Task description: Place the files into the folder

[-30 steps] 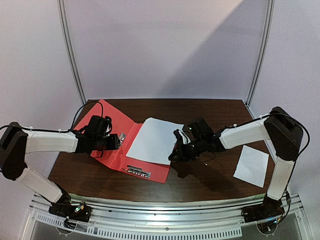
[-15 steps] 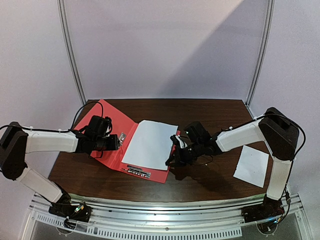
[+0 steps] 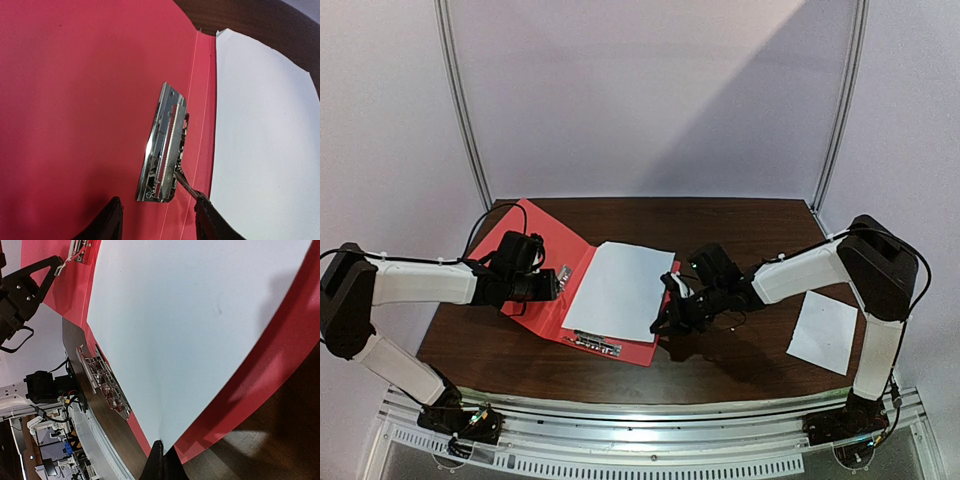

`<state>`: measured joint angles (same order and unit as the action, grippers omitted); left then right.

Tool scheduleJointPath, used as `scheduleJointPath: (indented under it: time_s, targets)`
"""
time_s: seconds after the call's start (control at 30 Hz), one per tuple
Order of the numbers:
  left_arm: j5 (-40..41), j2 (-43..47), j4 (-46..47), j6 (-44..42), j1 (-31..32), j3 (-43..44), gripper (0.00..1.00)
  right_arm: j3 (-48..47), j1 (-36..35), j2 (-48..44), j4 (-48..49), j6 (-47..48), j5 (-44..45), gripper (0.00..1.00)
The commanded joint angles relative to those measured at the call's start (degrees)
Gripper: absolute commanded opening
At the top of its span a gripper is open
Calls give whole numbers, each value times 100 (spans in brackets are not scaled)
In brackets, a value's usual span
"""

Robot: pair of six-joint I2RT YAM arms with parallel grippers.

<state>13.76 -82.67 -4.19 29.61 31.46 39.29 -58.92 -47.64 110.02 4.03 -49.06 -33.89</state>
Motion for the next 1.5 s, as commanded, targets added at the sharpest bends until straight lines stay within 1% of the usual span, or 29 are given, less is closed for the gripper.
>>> scheduleJointPath:
  time_s: [0.0,0.5,1.2,1.47]
  targets:
    - [30,-100,-75,-9,71,136,50,101,-110,-35,56,-141,-126,0]
    - [28,-113,-77,-3,88,141,49,337,-208,-9,203,-318,52,0]
    - [36,-104,-34,-3,106,106,49,-138,-396,254,-83,-259,273,0]
    - [30,-109,-21,-13,106,97,49,-186,-416,289,-206,-235,460,0]
